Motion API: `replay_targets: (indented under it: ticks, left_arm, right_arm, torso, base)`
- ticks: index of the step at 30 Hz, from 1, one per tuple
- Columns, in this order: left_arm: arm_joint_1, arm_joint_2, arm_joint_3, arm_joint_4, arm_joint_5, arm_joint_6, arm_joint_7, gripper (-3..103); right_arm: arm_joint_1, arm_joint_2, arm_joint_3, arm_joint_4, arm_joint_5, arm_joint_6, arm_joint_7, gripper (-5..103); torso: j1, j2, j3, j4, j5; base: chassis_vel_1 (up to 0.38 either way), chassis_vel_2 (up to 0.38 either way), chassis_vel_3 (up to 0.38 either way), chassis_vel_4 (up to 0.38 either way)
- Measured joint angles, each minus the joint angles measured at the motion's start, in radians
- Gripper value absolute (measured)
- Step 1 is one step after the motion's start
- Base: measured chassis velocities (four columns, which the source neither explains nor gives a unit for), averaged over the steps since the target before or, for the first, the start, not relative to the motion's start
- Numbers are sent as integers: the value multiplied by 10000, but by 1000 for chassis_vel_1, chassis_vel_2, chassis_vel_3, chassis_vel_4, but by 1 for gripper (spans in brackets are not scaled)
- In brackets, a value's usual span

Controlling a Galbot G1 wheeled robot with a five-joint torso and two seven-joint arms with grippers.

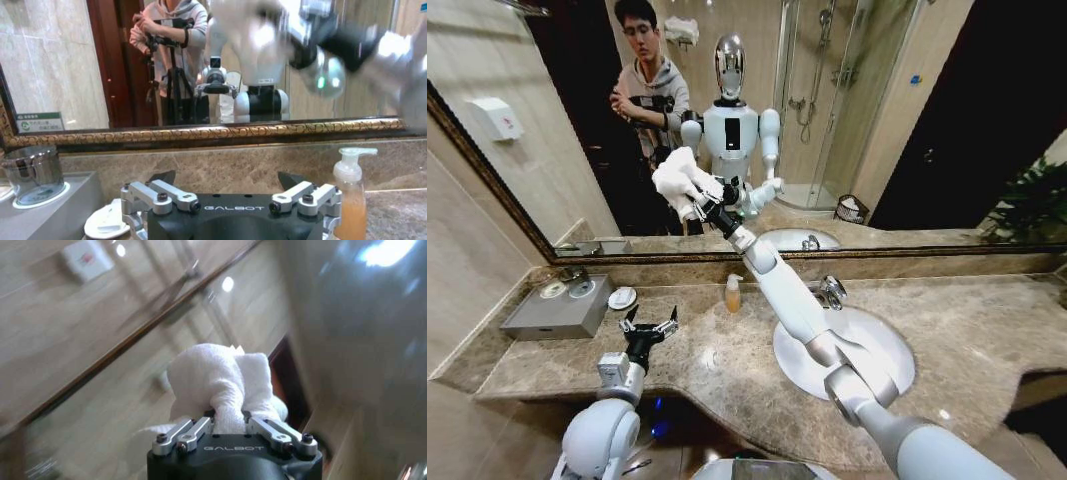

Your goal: Pick up the towel from the sink counter and wipe the mirror surface.

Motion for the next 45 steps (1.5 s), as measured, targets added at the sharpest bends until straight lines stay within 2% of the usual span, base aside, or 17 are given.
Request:
replay_targets:
  ticks: [5,9,18,23,33,40,45]
  left_arm:
    - [-1,-1,0,0,0,0,0,100]
    - [-1,-1,0,0,0,0,0,100]
    - [0,0,0,0,0,0,0,100]
    - [0,0,0,0,0,0,0,100]
    - [-1,0,0,-1,0,0,0,100]
    - [0,0,0,0,0,0,0,100]
    - [-1,0,1,0,0,0,0,100]
  right_arm:
    - [-763,-2,31,-820,-246,232,-64,14]
    - [-798,-1,136,-1022,-315,296,-73,14]
    - [340,3,435,712,194,-72,309,14]
    - [387,1,414,818,285,-75,335,14]
    - [-907,-2,180,-801,-152,326,79,14]
    - [-210,2,510,-188,231,324,202,14]
    - [264,3,715,416,651,213,466,14]
  torso:
    - [0,0,1,-4,1]
    - [-1,0,1,-2,0]
    - [-1,-2,-1,-4,1]
    - [0,-2,-2,-3,0]
    - [-1,-2,1,-3,0]
    - [-3,0,-1,2,-2]
    - [-3,1,-2,-4,0]
  base:
    - [0,0,0,0]
    - [0,0,0,0]
    - [0,0,0,0]
    - [0,0,0,0]
    - [0,0,0,0]
    - [0,0,0,0]
    - [0,0,0,0]
